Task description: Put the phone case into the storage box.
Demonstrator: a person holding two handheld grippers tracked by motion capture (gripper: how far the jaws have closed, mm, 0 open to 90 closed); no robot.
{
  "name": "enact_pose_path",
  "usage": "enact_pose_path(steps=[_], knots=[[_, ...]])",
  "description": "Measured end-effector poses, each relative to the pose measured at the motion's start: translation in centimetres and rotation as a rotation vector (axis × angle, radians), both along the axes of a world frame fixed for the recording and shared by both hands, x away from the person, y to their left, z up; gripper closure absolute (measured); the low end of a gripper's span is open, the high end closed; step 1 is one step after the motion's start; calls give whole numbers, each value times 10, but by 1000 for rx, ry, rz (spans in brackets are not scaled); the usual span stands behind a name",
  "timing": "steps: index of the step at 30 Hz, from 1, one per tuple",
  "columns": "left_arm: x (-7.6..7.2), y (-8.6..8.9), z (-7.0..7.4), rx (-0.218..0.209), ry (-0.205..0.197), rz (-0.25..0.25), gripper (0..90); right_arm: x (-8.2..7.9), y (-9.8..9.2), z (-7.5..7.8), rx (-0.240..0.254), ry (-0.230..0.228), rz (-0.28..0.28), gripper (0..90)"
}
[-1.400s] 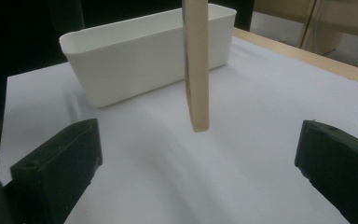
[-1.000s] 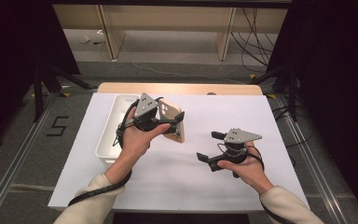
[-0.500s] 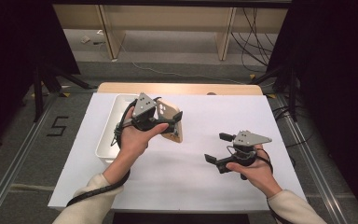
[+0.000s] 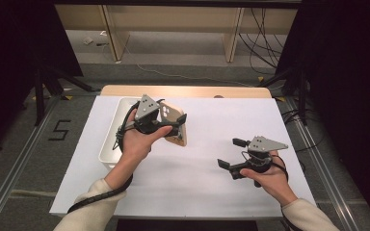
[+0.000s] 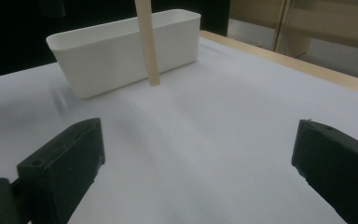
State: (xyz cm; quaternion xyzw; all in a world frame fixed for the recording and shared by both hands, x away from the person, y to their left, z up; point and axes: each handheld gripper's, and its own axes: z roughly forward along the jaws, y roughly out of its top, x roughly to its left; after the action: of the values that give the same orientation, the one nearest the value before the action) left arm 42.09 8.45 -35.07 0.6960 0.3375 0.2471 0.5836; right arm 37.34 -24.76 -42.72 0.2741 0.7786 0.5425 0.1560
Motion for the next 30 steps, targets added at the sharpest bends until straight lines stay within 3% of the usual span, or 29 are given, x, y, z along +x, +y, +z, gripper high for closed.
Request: enact_pose_path(steps=[30], knots=[[4,21,12,11,-20,66,101,-1,-10,-2,8,-5,-30,40]])
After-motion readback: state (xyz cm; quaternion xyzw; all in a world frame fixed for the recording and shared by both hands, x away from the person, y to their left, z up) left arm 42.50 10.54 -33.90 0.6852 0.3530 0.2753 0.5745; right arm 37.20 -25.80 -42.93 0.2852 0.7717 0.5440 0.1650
